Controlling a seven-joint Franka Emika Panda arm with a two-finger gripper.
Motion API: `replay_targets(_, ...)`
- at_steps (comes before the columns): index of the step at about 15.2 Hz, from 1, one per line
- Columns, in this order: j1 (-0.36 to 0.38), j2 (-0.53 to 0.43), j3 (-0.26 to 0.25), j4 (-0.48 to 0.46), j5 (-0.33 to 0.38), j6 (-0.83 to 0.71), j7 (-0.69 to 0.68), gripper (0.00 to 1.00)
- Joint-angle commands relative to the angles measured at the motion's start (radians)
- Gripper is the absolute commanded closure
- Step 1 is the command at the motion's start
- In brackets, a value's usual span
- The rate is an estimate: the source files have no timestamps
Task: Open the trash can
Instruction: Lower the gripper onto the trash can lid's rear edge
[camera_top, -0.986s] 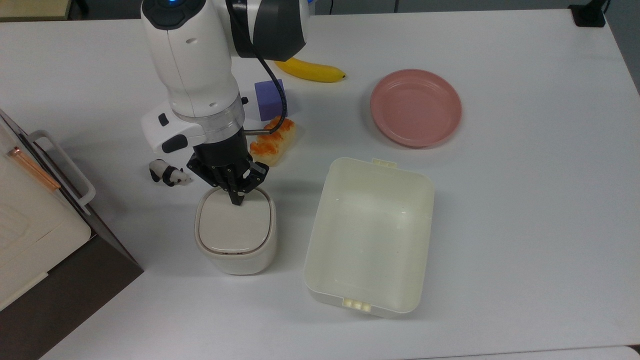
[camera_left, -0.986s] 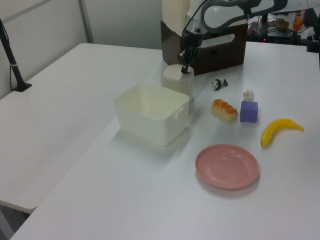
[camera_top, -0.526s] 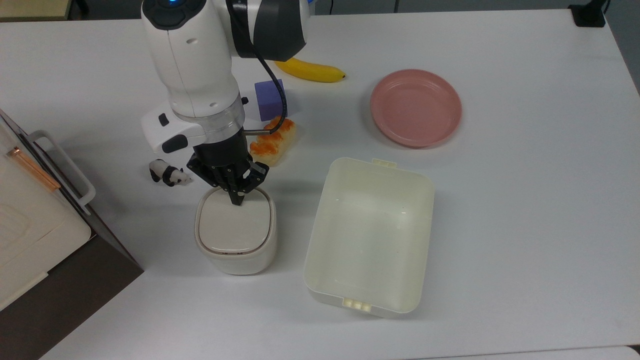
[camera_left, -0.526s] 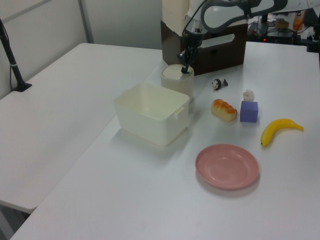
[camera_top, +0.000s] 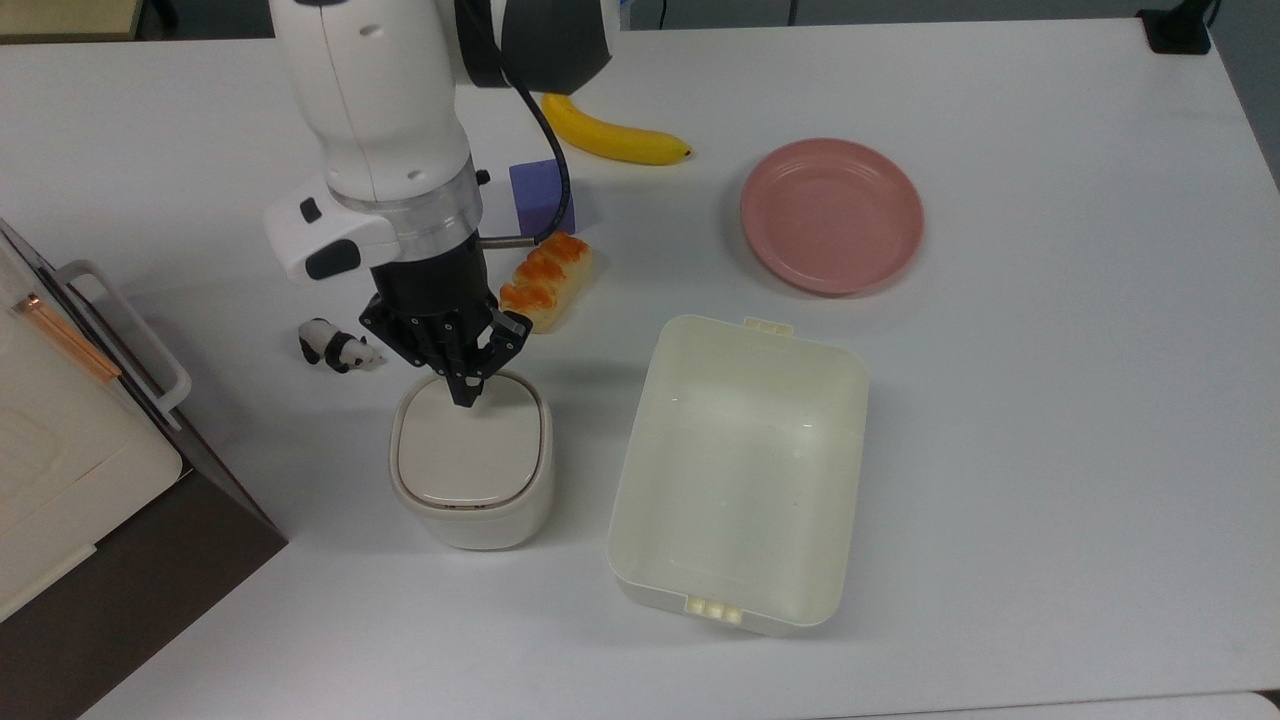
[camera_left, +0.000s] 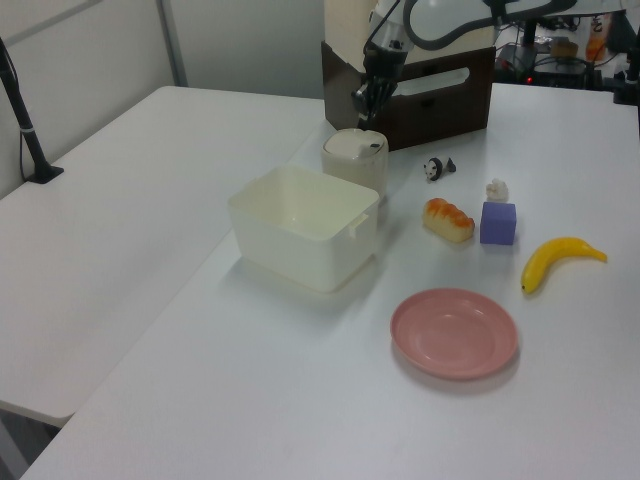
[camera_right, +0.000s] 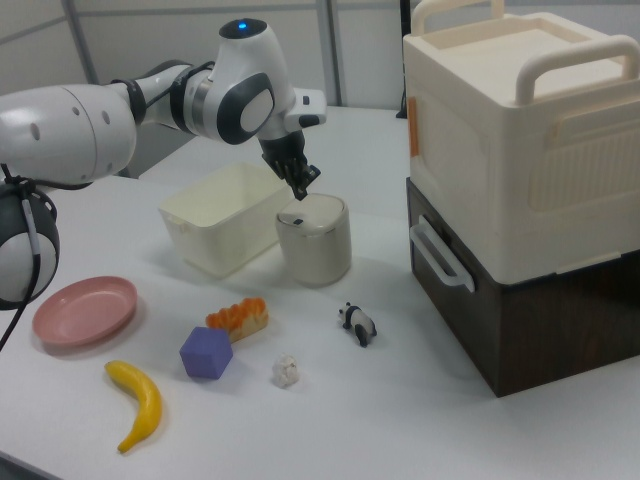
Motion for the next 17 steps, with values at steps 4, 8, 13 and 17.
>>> replay_targets(4,0.008,-0.016,-0.002,-0.03,-0.016,-0.001,0.01,1.0)
replay_targets(8,0.009,-0.014,-0.002,-0.042,-0.016,-0.001,0.008,1.0)
replay_targets(13,0.011,-0.013,-0.002,-0.062,-0.032,-0.001,0.008,1.0)
replay_targets(17,0.012,0.0,-0.002,-0.076,-0.039,-0.001,0.007,1.0)
